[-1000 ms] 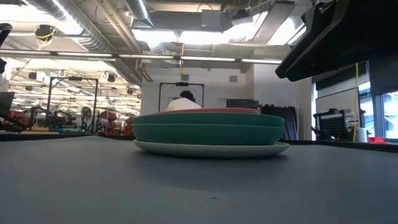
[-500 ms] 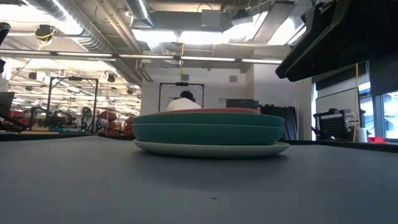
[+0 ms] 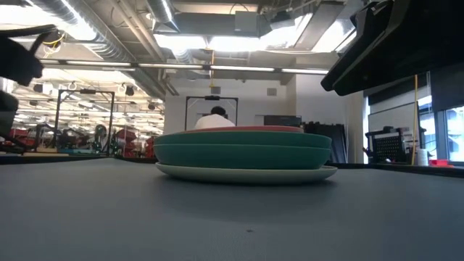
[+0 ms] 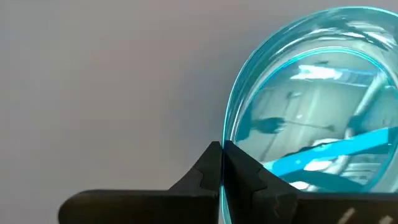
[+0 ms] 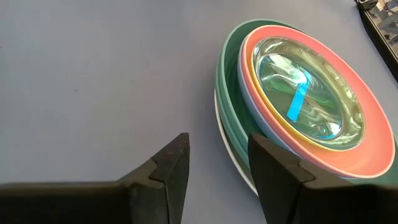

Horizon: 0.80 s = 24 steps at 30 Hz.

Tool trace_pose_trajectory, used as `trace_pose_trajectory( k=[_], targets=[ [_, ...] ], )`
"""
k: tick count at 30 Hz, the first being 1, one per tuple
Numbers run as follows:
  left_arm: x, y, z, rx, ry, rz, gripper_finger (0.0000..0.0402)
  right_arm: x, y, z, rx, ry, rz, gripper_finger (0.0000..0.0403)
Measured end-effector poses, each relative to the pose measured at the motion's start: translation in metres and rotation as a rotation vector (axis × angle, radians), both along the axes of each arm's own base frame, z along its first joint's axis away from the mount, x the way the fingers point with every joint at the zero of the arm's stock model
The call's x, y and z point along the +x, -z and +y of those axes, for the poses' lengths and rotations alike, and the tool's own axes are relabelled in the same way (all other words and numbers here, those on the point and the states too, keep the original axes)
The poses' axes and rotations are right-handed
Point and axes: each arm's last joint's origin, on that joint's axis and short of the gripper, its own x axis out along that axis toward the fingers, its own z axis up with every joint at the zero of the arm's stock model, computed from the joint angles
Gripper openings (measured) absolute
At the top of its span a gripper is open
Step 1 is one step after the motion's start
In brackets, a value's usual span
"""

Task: Stack plastic plates
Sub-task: Stack the blue transparent plate on the orange transparent plate

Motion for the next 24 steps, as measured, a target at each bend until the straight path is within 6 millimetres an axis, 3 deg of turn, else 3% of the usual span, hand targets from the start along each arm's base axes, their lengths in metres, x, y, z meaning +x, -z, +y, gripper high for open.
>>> trace_pose_trajectory(
  k=[6, 11, 18, 24],
  targets=[
    [0.018, -0.017, 0.004, -0.02, -0.001, -0.068, 0.0001, 0.0, 0.0, 0.0, -0.001, 0.0, 0.001, 0.0156],
    [0.042, -0.045, 0.006, 0.019, 0.054, -0.219, 0.0001, 0.0, 0.0, 0.0, -0.002, 0.0, 0.002, 0.0156],
    [0.071, -0.086, 0.015, 0.224, 0.044, -0.475, 0.0001, 0.0, 0.0, 0.0, -0.002, 0.0, 0.003, 0.0156],
    [0.092, -0.101, 0.032, 0.432, -0.064, -0.676, 0.0001, 0.0, 0.0, 0.0, -0.002, 0.0, 0.003, 0.0156]
  ],
)
